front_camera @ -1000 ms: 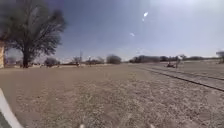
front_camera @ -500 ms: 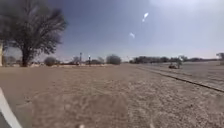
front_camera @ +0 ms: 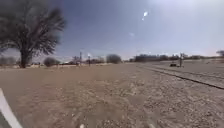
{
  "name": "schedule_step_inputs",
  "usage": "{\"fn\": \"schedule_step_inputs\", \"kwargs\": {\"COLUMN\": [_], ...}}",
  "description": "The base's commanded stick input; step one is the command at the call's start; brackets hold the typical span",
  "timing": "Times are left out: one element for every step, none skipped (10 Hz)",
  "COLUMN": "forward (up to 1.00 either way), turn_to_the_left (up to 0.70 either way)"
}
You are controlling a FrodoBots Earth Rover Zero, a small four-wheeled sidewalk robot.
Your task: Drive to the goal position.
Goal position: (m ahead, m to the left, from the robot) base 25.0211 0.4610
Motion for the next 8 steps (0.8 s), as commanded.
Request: {"fn": "schedule_step_inputs", "kwargs": {"forward": [0.70,0.70,0.70,0.70,0.70,0.70,0.70,0.70], "turn_to_the_left": [0.00,0.00,0.00,0.00,0.00,0.00,0.00,0.00]}}
